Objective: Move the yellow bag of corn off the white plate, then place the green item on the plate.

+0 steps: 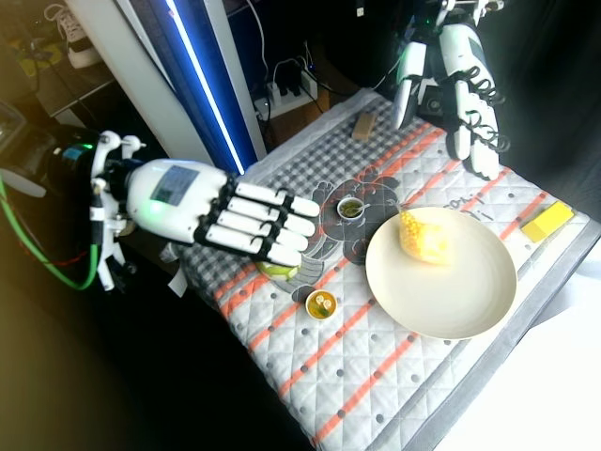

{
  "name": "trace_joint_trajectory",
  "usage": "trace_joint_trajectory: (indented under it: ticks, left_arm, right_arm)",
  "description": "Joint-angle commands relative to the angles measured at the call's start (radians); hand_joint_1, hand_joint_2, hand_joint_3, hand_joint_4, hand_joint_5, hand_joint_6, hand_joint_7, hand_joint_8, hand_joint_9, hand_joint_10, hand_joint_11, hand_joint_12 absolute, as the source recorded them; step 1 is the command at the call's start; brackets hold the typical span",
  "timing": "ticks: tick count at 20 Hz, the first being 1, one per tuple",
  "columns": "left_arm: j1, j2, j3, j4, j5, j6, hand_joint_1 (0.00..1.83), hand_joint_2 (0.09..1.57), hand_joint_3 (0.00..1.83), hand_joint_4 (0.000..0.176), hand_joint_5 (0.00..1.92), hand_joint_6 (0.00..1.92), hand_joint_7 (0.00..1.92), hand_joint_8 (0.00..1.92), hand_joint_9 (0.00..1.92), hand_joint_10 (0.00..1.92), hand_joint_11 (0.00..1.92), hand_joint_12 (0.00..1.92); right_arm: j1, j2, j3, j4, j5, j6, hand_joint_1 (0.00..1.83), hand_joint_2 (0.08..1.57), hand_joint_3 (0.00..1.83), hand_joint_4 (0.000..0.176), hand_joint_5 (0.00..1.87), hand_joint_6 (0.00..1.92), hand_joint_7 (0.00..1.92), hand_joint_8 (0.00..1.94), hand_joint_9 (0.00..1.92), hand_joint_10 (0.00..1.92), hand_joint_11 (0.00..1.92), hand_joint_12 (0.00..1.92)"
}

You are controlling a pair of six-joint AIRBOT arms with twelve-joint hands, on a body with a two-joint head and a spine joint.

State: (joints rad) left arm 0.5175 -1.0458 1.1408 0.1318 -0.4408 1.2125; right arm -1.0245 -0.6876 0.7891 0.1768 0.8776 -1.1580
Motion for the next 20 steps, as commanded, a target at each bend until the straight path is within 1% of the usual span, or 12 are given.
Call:
trace_joint_trajectory:
  ticks: [1, 5, 8, 9, 11, 12, 14, 15, 16, 17, 18, 20]
  left_arm:
    - [-0.018, -0.011, 0.008, -0.012, -0.102, -0.001, 0.55, 1.23, 0.0, 0.02, 0.03, 0.02, 0.01, 0.0, 0.0, 0.0, 0.0, 0.12]
    - [-0.053, -0.083, 0.079, -0.012, -0.02, 0.0, 0.71, 1.18, 0.0, 0.07, 0.05, 0.01, 0.01, 0.0, 0.0, 0.0, 0.03, 0.02]
    - [-0.086, -0.168, 0.169, -0.011, 0.081, 0.002, 0.69, 1.15, 0.0, 0.034, 0.05, 0.01, 0.0, 0.0, 0.0, 0.0, 0.04, 0.03]
    - [-0.089, -0.197, 0.198, -0.013, 0.107, 0.002, 0.75, 1.13, 0.0, 0.016, 0.05, 0.01, 0.02, 0.01, 0.02, 0.01, 0.01, 0.26]
    - [-0.09, -0.247, 0.254, -0.028, 0.156, 0.003, 0.81, 1.14, 0.0, 0.096, 0.08, 0.01, 0.02, 0.0, 0.0, 0.0, 0.0, 0.31]
    - [-0.091, -0.266, 0.274, -0.028, 0.18, 0.003, 0.85, 1.13, 0.0, 0.104, 0.12, 0.02, 0.04, 0.01, 0.01, 0.01, 0.0, 0.29]
    - [-0.091, -0.296, 0.3, -0.017, 0.214, 0.004, 0.94, 1.06, 0.0, 0.109, 0.2, 0.02, 0.13, 0.01, 0.1, 0.02, 0.0, 0.72]
    - [-0.09, -0.311, 0.311, -0.006, 0.239, 0.015, 0.98, 1.02, 0.0, 0.097, 0.35, 0.03, 0.3, 0.02, 0.25, 0.14, 0.0, 1.19]
    - [-0.09, -0.311, 0.311, -0.006, 0.239, 0.015, 0.87, 1.04, 0.01, 0.105, 0.45, 0.06, 0.42, 0.07, 0.36, 0.28, 0.0, 1.61]
    - [-0.089, -0.318, 0.316, -0.006, 0.249, 0.026, 0.85, 1.06, 0.0, 0.092, 0.54, 0.14, 0.48, 0.16, 0.23, 0.92, 0.02, 1.76]
    - [-0.089, -0.321, 0.321, -0.006, 0.252, 0.027, 0.84, 1.12, 0.0, 0.077, 0.57, 0.27, 0.42, 0.41, 0.19, 1.23, 0.05, 1.82]
    - [-0.089, -0.337, 0.342, -0.007, 0.264, 0.027, 0.99, 1.1, 0.0, 0.033, 0.52, 0.66, 0.29, 0.98, 0.16, 1.42, 0.12, 1.8]
  right_arm:
    - [0.012, -0.003, 0.002, 0.002, 0.127, -0.006, 0.42, 1.19, 0.02, 0.0, 0.0, 0.0, 0.0, 0.0, 0.0, 0.0, 0.0, 0.08]
    - [0.013, -0.024, 0.01, 0.007, 0.138, -0.006, 0.44, 1.2, 0.0, 0.0, 0.0, 0.0, 0.0, 0.0, 0.0, 0.0, 0.0, 0.0]
    - [0.013, -0.025, 0.01, 0.008, 0.143, -0.006, 0.42, 1.2, 0.0, 0.0, 0.0, 0.0, 0.0, 0.0, 0.0, 0.0, 0.0, 0.0]
    - [0.013, -0.027, 0.01, 0.009, 0.145, -0.006, 0.47, 1.2, 0.0, 0.0, 0.0, 0.0, 0.0, 0.0, 0.0, 0.0, 0.0, 0.0]
    - [0.013, -0.028, 0.01, 0.014, 0.148, -0.006, 0.47, 1.21, 0.0, 0.0, 0.0, 0.0, 0.0, 0.0, 0.0, 0.0, 0.0, 0.0]
    - [0.012, -0.028, 0.01, 0.016, 0.148, -0.006, 0.45, 1.21, 0.01, 0.0, 0.0, 0.0, 0.0, 0.0, 0.0, 0.0, 0.0, 0.0]
    - [0.009, -0.027, 0.01, 0.021, 0.151, -0.005, 0.43, 1.22, 0.01, 0.0, 0.0, 0.0, 0.0, 0.0, 0.0, 0.0, 0.0, 0.0]
    - [0.007, -0.027, 0.01, 0.024, 0.153, -0.005, 0.37, 1.23, 0.01, 0.002, 0.0, 0.0, 0.0, 0.0, 0.0, 0.0, 0.0, 0.0]
    - [0.007, -0.027, 0.01, 0.024, 0.153, -0.005, 0.35, 1.24, 0.01, 0.02, 0.0, 0.0, 0.0, 0.0, 0.0, 0.0, 0.0, 0.0]
    - [0.006, -0.027, 0.01, 0.026, 0.154, -0.005, 0.36, 1.24, 0.01, 0.0, 0.0, 0.0, 0.0, 0.0, 0.0, 0.0, 0.0, 0.0]
    - [0.005, -0.027, 0.01, 0.027, 0.154, -0.005, 0.36, 1.25, 0.01, 0.0, 0.0, 0.0, 0.0, 0.0, 0.0, 0.0, 0.0, 0.0]
    - [0.002, -0.027, 0.01, 0.03, 0.155, -0.005, 0.35, 1.25, 0.01, 0.0, 0.0, 0.0, 0.0, 0.0, 0.0, 0.0, 0.01, 0.01]
